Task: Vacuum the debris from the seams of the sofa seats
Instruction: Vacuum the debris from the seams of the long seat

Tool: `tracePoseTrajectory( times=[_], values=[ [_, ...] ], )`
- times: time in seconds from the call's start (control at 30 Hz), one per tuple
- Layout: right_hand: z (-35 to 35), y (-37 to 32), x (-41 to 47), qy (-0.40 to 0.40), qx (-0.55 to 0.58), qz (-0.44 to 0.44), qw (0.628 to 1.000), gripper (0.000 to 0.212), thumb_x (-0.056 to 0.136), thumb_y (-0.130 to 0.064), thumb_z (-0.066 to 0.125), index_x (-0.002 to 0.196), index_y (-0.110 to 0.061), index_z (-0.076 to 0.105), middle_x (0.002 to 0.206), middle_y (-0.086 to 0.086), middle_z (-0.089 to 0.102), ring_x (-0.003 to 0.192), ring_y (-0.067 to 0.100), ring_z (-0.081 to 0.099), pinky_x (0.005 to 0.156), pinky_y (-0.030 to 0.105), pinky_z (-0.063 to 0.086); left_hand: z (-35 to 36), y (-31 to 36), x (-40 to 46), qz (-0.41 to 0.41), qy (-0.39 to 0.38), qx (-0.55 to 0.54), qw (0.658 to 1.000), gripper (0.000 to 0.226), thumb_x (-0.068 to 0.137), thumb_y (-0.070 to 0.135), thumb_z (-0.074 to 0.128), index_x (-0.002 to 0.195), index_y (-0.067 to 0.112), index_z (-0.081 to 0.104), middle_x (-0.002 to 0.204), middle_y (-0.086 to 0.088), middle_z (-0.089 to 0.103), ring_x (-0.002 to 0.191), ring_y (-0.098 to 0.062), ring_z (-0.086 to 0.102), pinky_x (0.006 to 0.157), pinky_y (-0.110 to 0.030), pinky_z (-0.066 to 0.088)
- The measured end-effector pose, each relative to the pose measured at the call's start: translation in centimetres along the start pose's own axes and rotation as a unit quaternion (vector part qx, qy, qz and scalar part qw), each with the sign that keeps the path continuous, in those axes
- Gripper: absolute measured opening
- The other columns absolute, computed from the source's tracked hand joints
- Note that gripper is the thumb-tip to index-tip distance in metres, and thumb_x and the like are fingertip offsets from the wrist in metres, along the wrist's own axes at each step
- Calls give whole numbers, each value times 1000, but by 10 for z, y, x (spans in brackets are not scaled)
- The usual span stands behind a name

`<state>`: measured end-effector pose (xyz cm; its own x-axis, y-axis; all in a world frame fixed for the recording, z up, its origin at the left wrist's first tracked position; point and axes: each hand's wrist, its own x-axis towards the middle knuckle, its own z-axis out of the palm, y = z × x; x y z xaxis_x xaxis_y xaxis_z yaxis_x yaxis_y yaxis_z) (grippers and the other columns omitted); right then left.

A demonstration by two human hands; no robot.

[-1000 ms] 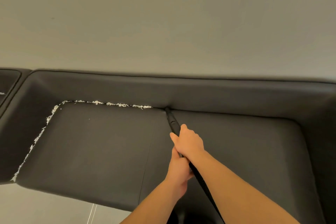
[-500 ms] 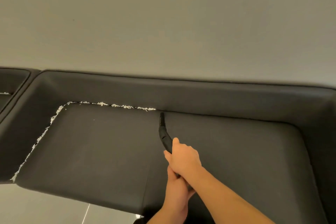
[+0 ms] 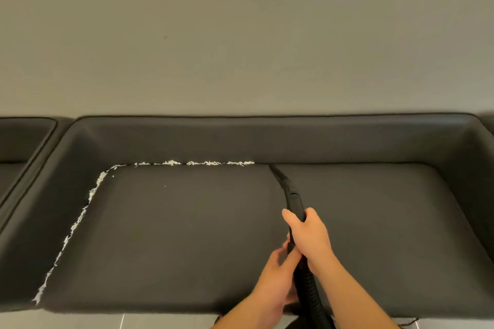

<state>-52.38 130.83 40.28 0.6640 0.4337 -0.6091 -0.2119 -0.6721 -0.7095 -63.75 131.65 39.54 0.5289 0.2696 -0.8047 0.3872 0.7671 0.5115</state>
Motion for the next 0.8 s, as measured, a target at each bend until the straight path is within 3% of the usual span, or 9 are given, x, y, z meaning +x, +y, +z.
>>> tracePoseTrajectory(
  times=[0.13, 0.37, 0.57, 0.8],
  values=[
    [17, -14, -44, -43, 70, 14, 997, 30, 93, -32, 67, 96, -6, 51, 68, 12, 65, 53, 27, 64, 60, 42, 57, -29, -5, -26, -17, -41, 18, 999, 45, 91, 55, 66, 123, 24, 67, 110, 2, 78, 102, -17, 74, 92, -39, 59],
    [18, -31, -60, -22, 57, -24, 998, 29, 95, -34, 64, 98, -9, 52, 68, 10, 67, 55, 25, 67, 65, 42, 58, -33, -3, -31, 4, -76, 82, 994, 63, 78, 75, 61, 102, 17, 70, 89, -4, 73, 84, -15, 69, 84, -30, 54],
    [27, -27, -59, -34, 97, 19, 995, 29, 97, -29, 64, 105, -4, 53, 72, 16, 64, 54, 28, 64, 58, 38, 55, -46, 4, -37, -2, -91, 126, 988, 59, 94, 68, 48, 112, 14, 64, 84, -8, 73, 78, -19, 70, 81, -32, 57],
    [69, -30, -88, -63, 99, 71, 991, 28, 96, -28, 66, 103, -5, 51, 69, 16, 62, 52, 29, 61, 56, 37, 54, -98, 14, -67, -55, -138, 154, 977, 71, 90, 72, 50, 127, 12, 61, 93, -13, 74, 79, -23, 73, 60, -25, 57]
  ],
)
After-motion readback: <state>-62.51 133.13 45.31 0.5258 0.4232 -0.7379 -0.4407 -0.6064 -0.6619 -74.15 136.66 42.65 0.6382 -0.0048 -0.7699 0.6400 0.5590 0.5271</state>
